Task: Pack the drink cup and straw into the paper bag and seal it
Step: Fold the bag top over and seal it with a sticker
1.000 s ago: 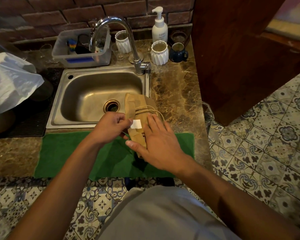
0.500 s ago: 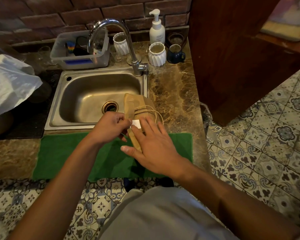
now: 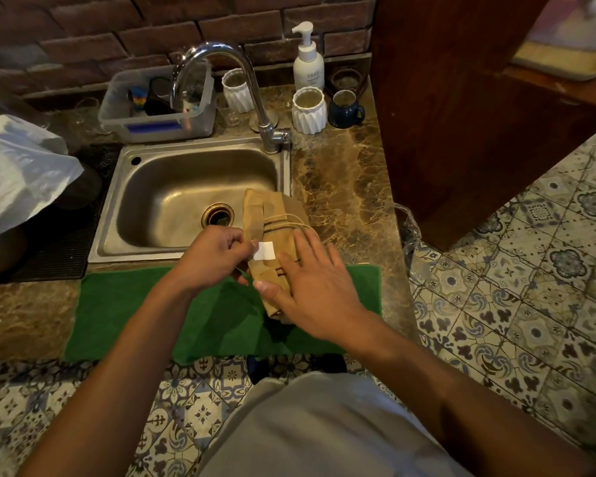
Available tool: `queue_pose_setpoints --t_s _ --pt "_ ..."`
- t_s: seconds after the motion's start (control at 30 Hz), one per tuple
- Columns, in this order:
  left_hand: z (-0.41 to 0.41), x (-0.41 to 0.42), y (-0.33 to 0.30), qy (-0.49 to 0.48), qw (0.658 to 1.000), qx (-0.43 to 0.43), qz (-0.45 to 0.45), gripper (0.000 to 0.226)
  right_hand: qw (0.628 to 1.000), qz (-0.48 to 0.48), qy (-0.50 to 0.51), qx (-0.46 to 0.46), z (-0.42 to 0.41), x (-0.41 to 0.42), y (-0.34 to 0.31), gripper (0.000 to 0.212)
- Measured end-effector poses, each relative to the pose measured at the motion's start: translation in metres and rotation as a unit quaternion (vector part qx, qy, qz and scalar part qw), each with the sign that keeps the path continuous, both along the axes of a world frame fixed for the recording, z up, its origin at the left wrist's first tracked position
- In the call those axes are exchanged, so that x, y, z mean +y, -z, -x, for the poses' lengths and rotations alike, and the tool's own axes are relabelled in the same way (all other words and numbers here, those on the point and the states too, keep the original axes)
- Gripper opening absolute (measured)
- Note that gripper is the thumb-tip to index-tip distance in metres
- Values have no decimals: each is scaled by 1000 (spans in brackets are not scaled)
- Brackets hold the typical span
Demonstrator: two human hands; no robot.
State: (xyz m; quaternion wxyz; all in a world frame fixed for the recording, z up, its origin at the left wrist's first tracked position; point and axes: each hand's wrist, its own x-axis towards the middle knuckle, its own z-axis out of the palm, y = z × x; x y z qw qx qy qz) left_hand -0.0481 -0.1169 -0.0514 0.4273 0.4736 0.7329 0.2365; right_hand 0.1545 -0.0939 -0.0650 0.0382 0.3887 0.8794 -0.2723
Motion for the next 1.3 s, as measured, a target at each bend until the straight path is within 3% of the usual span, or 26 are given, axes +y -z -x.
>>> queue_pose_setpoints --t_s 0.1,0.2,0.33,0.43,0.53,0.7,0.93,1.03,1.23,1.3 --pt "4 2 -6 47 998 28 -4 26 994 -28 27 100 -9 11 -9 75" --pt "1 7 -16 147 983 101 -36 27 974 -132 19 185 -12 30 -26 73" --pt "-12 21 -38 294 928 214 -76 23 973 -186 -52 127 -14 60 -41 67" --pt "-16 25 -48 308 900 286 -112 15 980 -143 -79 113 -18 70 -46 38" --pt "-20 27 -46 306 897 293 -122 11 985 -108 -72 116 -24 78 -47 26" --pt "-23 23 -30 273 917 247 -156 13 988 -39 -35 146 -41 87 -29 20" --pt "-15 -12 11 93 986 87 -107 11 963 40 89 250 -70 79 0 20" --pt "-13 -17 16 58 991 30 -120 3 943 84 162 278 -78 73 1 18" --pt "-15 -4 -3 9 980 -107 -166 12 887 120 249 370 -91 52 -17 4" --pt "-13 2 -12 21 976 -128 -176 15 876 112 273 383 -96 38 -24 9"
